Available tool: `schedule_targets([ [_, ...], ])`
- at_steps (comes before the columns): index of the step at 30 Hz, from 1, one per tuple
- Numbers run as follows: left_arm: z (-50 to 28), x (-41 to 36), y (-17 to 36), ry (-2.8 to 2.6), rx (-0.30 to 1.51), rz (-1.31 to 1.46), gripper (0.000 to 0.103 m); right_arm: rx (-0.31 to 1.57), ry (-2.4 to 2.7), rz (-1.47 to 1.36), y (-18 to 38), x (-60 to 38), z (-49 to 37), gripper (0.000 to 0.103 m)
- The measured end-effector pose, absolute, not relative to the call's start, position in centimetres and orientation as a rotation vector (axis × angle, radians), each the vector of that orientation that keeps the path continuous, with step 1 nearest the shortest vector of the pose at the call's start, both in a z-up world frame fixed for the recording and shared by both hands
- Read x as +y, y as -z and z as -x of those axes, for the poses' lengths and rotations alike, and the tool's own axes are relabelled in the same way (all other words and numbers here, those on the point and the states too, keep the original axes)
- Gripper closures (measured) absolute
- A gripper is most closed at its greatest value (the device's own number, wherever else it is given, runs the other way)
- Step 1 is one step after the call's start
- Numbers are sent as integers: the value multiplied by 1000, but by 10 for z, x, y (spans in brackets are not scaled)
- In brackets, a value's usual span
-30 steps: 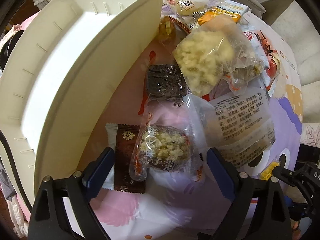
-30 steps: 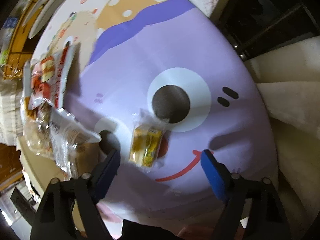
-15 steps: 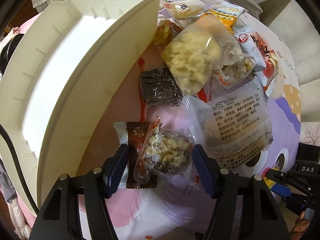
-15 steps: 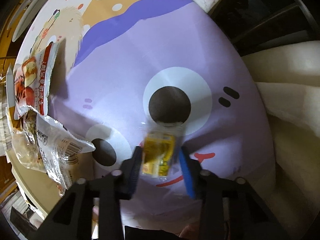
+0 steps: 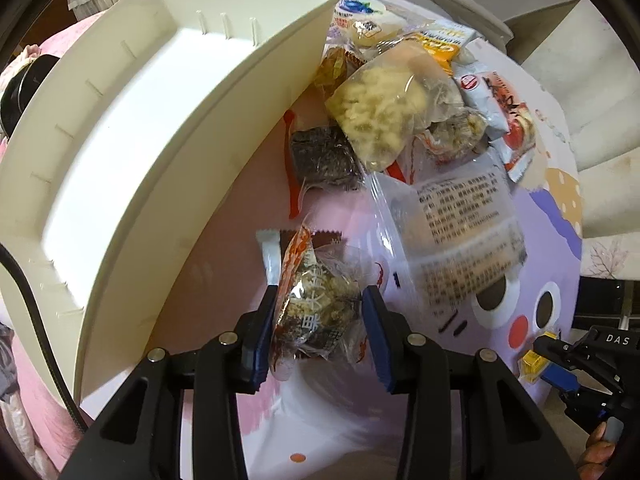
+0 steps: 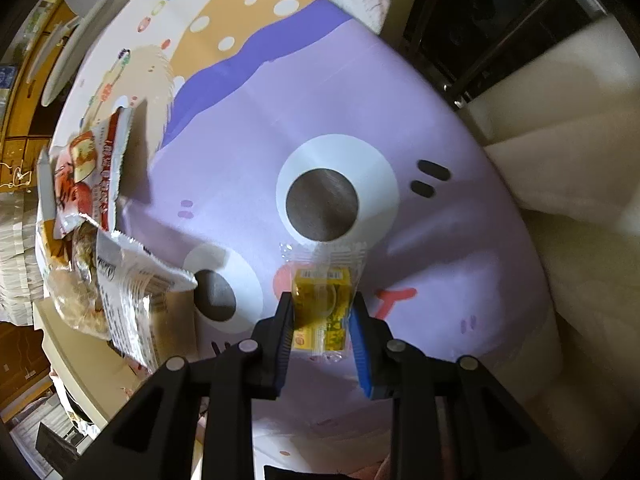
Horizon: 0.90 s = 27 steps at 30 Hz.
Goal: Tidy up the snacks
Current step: 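Carry both snacks into the white tray and open both grippers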
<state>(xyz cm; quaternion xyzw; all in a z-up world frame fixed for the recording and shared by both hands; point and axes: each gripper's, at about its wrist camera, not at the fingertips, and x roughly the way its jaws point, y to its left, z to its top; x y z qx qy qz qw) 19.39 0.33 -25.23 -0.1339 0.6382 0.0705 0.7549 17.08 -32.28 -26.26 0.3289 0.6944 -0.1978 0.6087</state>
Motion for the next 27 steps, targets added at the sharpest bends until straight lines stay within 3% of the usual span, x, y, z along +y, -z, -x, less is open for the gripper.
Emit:
schedule_targets([
  [14, -133, 20, 174, -83, 1125, 330, 64, 1440, 398, -681, 201, -294, -107, 77],
  [27, -93, 72, 110, -135, 1043, 274, 64, 1316, 179, -554, 172, -223, -115, 77],
])
